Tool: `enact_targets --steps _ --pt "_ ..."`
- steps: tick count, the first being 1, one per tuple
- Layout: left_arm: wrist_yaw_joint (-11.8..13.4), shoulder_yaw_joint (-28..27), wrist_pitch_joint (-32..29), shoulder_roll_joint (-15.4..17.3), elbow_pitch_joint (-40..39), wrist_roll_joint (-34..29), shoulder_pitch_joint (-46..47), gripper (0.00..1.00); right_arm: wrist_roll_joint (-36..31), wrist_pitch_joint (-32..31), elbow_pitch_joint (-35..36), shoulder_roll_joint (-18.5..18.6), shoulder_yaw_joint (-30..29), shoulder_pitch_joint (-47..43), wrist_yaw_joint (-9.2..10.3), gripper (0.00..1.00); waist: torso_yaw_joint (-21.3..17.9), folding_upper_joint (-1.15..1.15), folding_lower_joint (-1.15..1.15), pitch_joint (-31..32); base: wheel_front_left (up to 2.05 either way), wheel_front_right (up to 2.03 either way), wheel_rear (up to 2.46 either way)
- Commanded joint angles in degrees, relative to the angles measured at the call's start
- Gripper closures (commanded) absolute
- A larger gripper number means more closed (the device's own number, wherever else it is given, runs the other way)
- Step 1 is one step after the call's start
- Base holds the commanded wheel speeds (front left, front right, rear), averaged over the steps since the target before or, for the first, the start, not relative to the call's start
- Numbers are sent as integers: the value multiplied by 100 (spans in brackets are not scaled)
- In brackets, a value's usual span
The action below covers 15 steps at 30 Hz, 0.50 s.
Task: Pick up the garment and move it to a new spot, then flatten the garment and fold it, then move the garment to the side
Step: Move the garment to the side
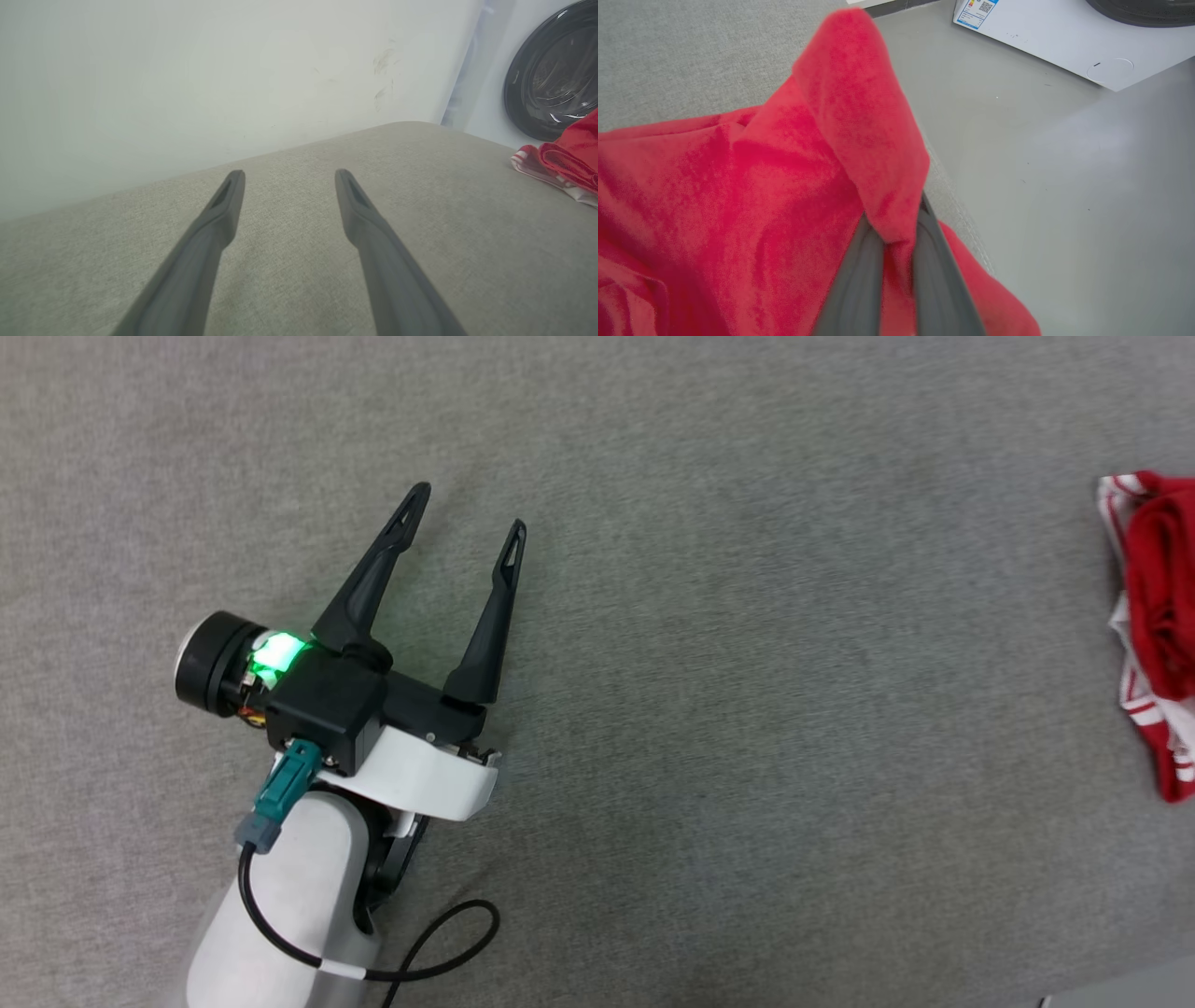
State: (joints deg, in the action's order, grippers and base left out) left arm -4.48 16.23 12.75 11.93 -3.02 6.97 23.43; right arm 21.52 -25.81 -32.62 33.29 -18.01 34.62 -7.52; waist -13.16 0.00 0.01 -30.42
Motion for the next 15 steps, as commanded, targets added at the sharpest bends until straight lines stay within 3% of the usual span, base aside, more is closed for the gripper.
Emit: enact_targets --steps 1,3,4,7,8,15 --pt "-19 19 4 10 -3 -17 117 0 -6 99 -71 -40 -69 150 6 100 159 0 -1 -220 0 0 0" --pt "-38 59 18 9 15 -29 198 0 -121 233 -193 -76 -82 189 6 100 197 0 -1 -295 0 0 0" --pt "-40 102 57 0 92 -27 291 0 -281 650 -547 -123 -166 333 6 0 268 0 -1 -384 0 0 0" --pt "-1 89 82 -2 159 8 277 0 -397 958 -758 -108 -292 371 6 0 306 0 -1 -359 0 0 0" --pt "41 84 124 -54 287 66 178 0 -551 1360 -874 -51 -441 396 6 0 360 0 -1 -205 0 0 0" --pt "134 59 210 -229 641 240 -190 0 -1122 2203 -946 -98 -756 70 7 0 487 0 -1 577 0 0 0"
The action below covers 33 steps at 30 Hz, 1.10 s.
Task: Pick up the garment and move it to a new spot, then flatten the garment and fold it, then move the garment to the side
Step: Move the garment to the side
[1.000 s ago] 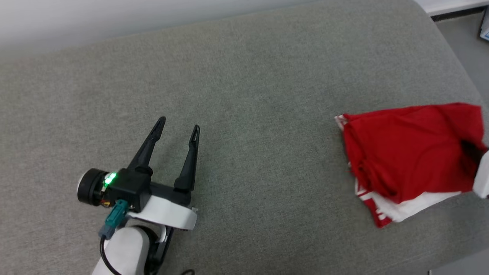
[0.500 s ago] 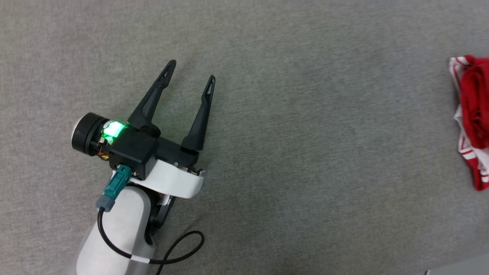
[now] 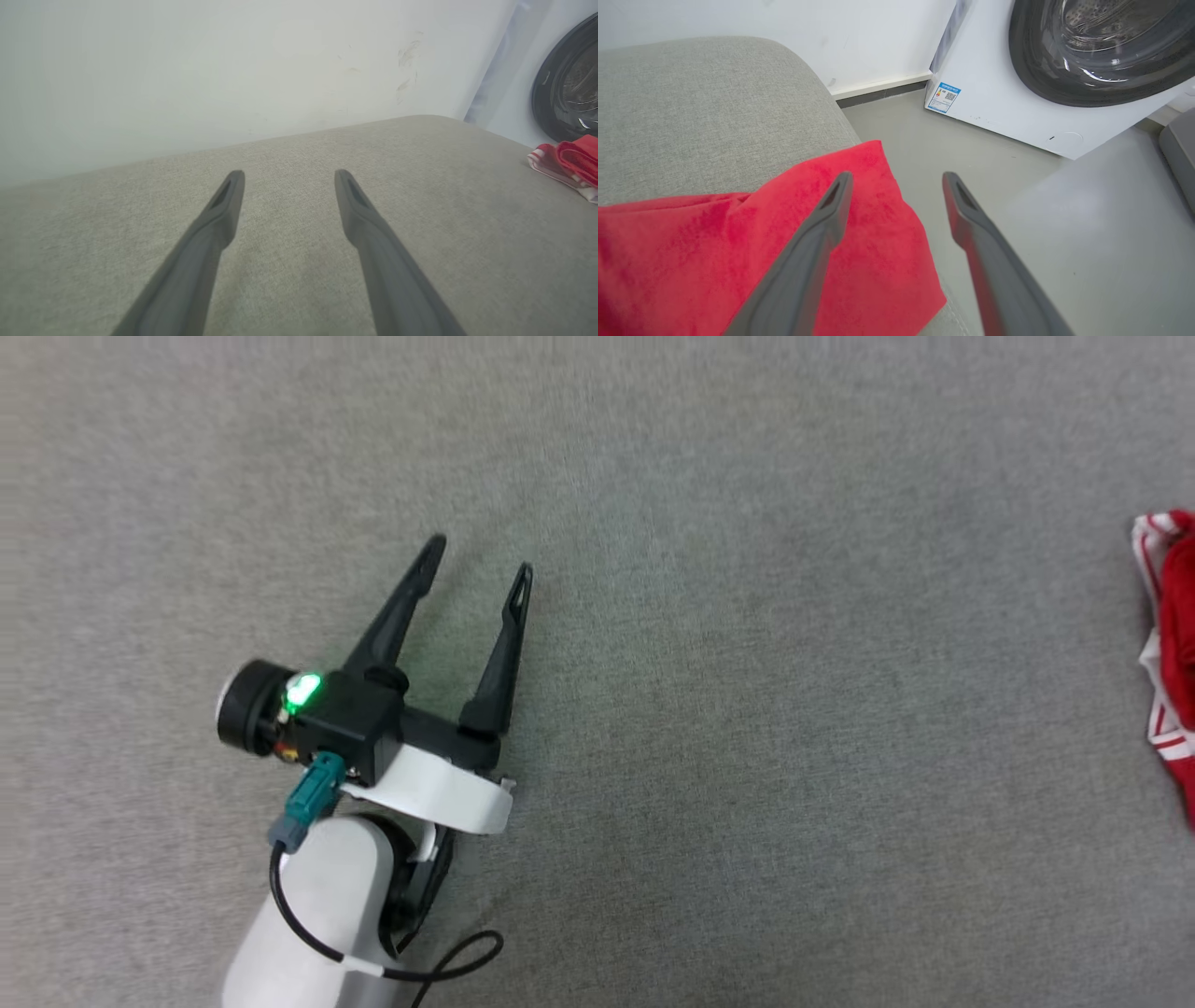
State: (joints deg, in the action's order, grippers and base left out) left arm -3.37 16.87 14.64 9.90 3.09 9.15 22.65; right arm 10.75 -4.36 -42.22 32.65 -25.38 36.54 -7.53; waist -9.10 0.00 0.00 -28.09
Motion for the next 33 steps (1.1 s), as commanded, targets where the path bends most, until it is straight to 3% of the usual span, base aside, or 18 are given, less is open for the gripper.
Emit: enact_targets --steps 1,16,33 --pt "39 0 28 -61 83 51 -193 0 -80 130 16 -74 -37 -206 7 0 111 0 0 494 0 0 0" --pt "290 -204 65 -208 541 370 -1600 0 175 809 1182 -1002 579 -2200 7 0 519 0 0 2345 0 0 0" --pt "580 -497 31 -28 675 615 -2268 0 384 948 3229 -2210 1579 -3727 8 0 946 0 0 2974 0 0 0"
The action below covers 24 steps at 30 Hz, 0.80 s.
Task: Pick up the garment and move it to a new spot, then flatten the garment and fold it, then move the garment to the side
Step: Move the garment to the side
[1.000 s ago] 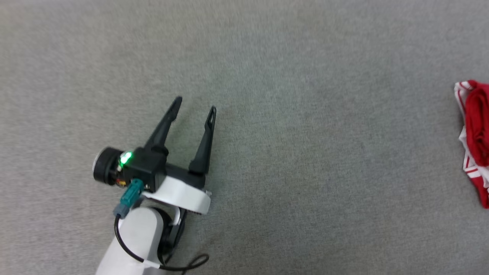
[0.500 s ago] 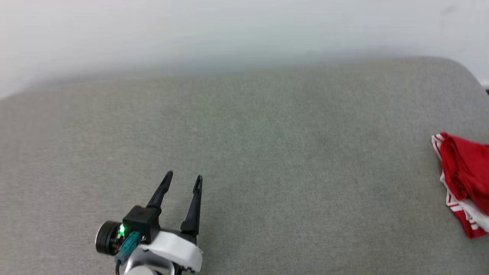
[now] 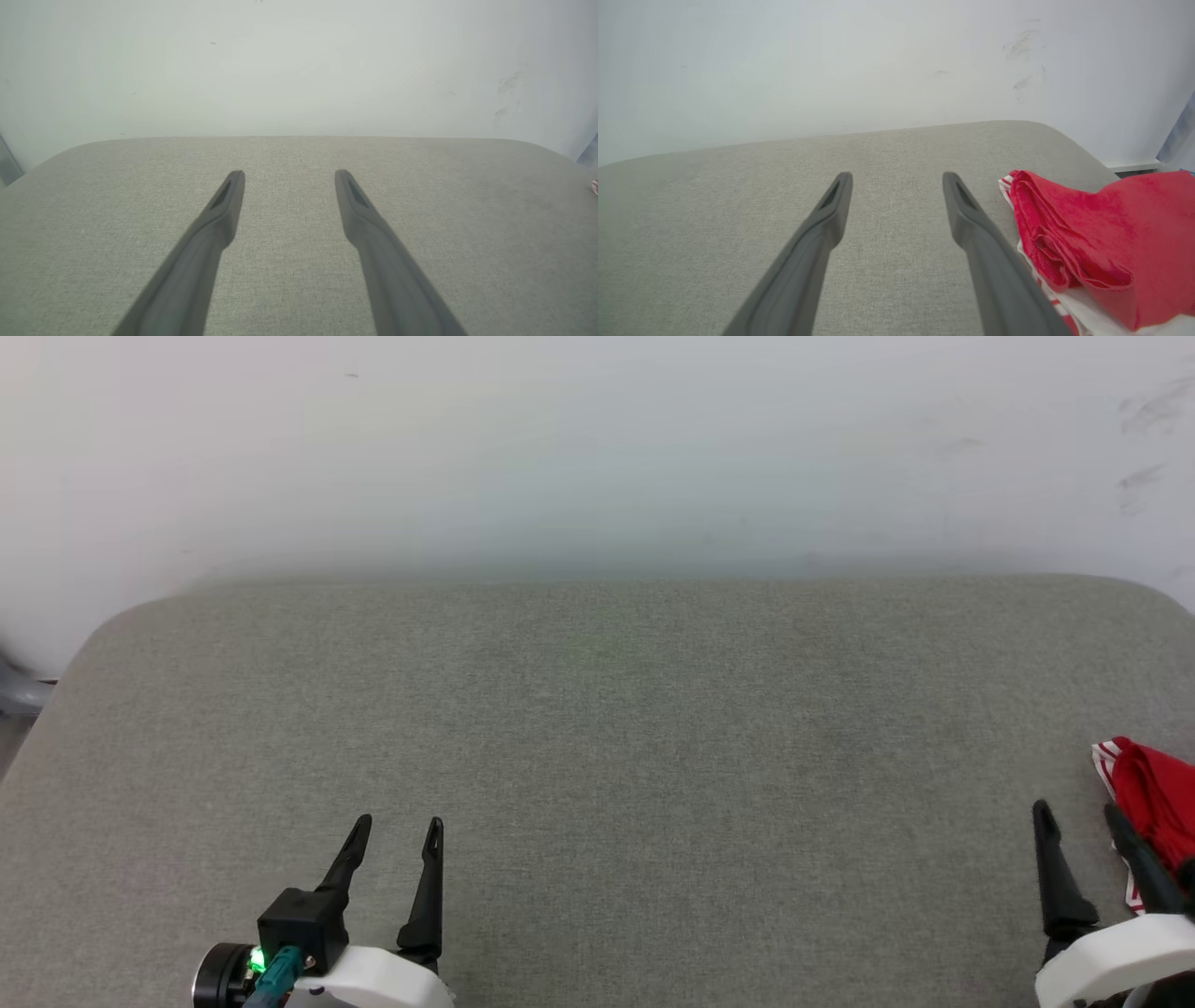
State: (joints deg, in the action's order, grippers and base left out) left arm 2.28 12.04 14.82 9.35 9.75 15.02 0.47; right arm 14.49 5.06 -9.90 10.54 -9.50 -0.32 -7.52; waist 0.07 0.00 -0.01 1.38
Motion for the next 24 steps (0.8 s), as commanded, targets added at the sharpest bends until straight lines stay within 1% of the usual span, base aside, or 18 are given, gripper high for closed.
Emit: enact_targets --steps 1,4,8,14,18,24 --pt "23 -32 7 43 21 31 -57 0 33 -15 112 -51 59 -112 6 0 62 0 1 47 0 0 0" --pt "58 -62 -10 63 31 64 -116 0 50 -89 451 -179 261 -308 6 0 142 0 1 112 0 0 0" --pt "66 -92 -7 117 44 96 -139 0 -95 -138 887 -331 409 -573 6 0 205 0 1 150 0 0 0" --pt "70 -97 2 158 96 121 -186 0 -296 -313 1428 -518 400 -912 6 0 206 0 1 154 0 0 0" --pt "51 -78 10 149 149 145 -170 0 -350 -408 1646 -576 423 -994 5 0 169 0 1 130 0 0 0" --pt "21 -50 27 124 204 153 -117 0 -402 -510 1790 -622 417 -1027 6 0 159 0 1 125 0 0 0"
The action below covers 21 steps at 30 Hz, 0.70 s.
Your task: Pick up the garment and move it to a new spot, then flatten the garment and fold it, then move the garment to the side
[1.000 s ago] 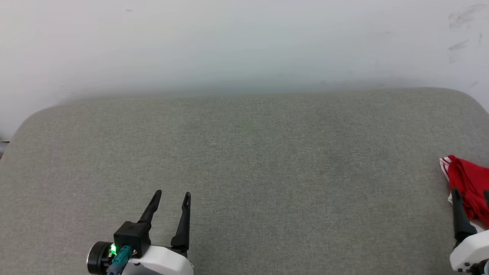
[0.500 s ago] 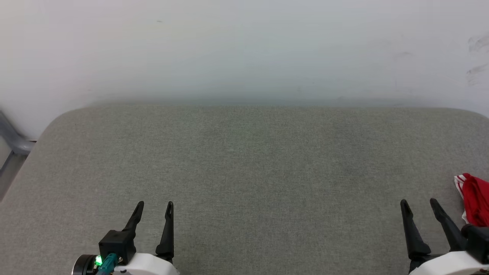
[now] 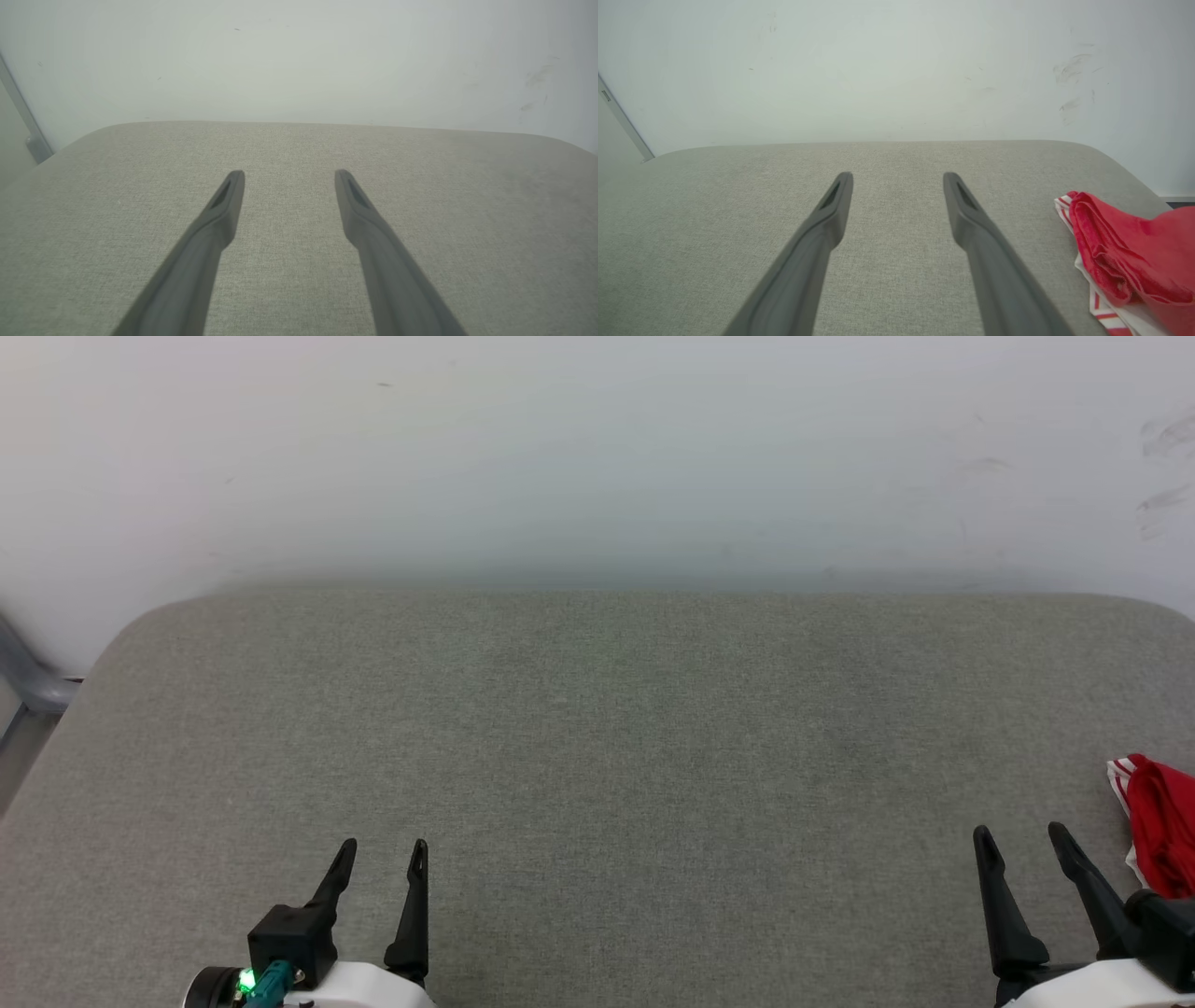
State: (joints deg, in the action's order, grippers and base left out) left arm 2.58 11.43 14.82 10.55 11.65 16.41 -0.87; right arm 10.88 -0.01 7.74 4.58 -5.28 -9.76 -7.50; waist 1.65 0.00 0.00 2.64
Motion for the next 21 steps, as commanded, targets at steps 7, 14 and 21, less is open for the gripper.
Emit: enact_targets --steps 7,14,21 --pt "31 20 37 -20 50 6 50 0 -21 -44 41 -42 11 -5 2 0 -29 0 0 -14 0 0 0" --pt "4 24 5 -30 74 4 12 100 -21 -55 -3 -18 5 12 -1 100 -29 0 0 -5 0 0 0" --pt "-66 -90 -158 -98 218 489 8 100 503 -99 -285 -33 3 105 -1 100 -34 0 1 -15 0 0 0"
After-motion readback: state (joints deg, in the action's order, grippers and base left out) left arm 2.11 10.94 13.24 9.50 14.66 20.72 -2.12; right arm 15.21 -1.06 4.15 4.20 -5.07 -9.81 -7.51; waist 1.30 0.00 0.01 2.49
